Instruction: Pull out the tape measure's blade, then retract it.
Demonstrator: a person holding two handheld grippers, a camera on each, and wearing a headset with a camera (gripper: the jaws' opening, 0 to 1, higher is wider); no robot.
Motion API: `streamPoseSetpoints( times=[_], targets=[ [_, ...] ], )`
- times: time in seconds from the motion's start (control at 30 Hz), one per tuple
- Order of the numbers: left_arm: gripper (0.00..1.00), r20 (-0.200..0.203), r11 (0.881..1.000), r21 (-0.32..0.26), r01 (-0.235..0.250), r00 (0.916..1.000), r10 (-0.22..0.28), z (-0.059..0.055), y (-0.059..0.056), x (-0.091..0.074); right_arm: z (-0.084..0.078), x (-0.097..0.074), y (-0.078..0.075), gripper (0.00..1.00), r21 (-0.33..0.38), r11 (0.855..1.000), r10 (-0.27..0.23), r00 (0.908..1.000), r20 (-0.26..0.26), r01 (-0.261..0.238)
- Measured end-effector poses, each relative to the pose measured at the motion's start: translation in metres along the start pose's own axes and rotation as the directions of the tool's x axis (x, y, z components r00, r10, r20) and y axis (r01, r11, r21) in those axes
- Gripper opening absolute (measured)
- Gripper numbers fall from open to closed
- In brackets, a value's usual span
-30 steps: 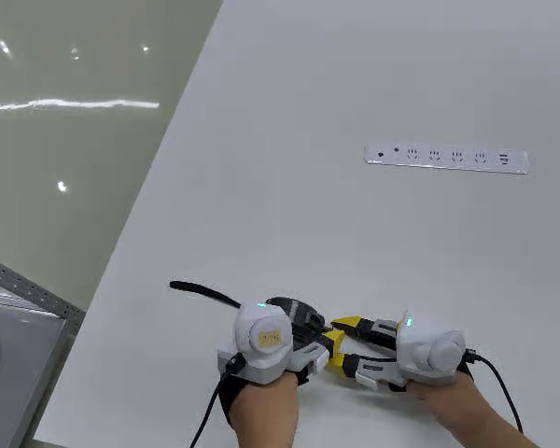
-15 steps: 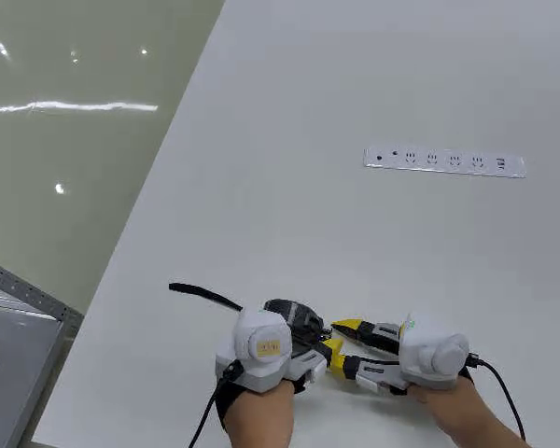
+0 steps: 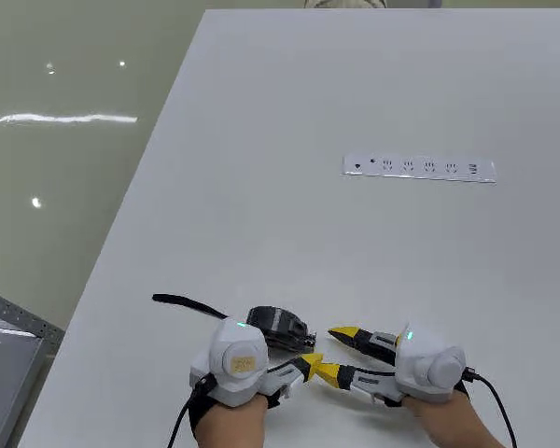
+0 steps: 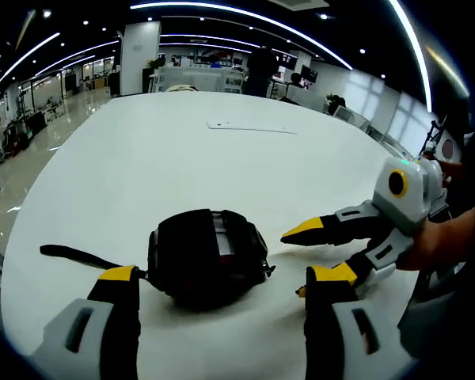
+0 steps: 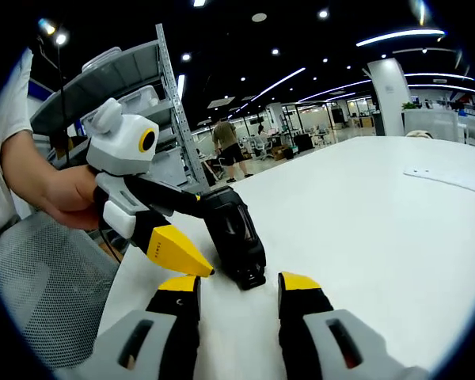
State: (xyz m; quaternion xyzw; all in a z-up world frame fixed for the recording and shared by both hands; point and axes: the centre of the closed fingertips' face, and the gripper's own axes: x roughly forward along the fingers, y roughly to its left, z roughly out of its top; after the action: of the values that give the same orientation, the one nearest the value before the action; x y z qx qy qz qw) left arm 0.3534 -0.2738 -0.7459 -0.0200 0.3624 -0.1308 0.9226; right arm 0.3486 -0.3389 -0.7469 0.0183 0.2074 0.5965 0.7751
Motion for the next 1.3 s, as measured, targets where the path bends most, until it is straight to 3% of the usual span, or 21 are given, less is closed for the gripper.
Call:
streamPoseSetpoints(
  times=[0.13, 0.37, 0.43, 0.9, 1.3],
  targets=[
    [0.86, 0.006, 0.999, 0.022, 0.03, 0.9995, -0.03, 0.001, -0.003, -0.003, -0.002, -0.005, 0.002, 0.4, -0.004, 1.0, -0.024, 0.9996, -0.014, 0.024],
    [0.88, 0.021, 0.99, 0.11, 0.084, 0.996, -0.087, 0.004, -0.012, -0.007, -0.004, -0.019, 0.001, 0.41, 0.026, 0.996, -0.089, 0.996, -0.014, 0.089],
    [0.88, 0.009, 0.986, 0.142, 0.089, 0.9958, -0.091, 0.002, -0.013, -0.006, -0.006, -0.022, 0.0, 0.42, 0.04, 0.993, -0.113, 0.9934, -0.02, 0.113],
    [0.86, 0.02, 0.982, 0.153, 0.107, 0.9936, -0.111, -0.001, -0.009, -0.013, -0.003, -0.031, 0.001, 0.42, 0.048, 0.988, -0.144, 0.9894, -0.013, 0.145],
    [0.85, -0.003, 0.976, 0.16, 0.147, 0.9889, -0.149, -0.007, -0.006, -0.025, -0.001, -0.058, 0.003, 0.45, 0.031, 0.981, -0.191, 0.9814, -0.02, 0.191]
  ],
)
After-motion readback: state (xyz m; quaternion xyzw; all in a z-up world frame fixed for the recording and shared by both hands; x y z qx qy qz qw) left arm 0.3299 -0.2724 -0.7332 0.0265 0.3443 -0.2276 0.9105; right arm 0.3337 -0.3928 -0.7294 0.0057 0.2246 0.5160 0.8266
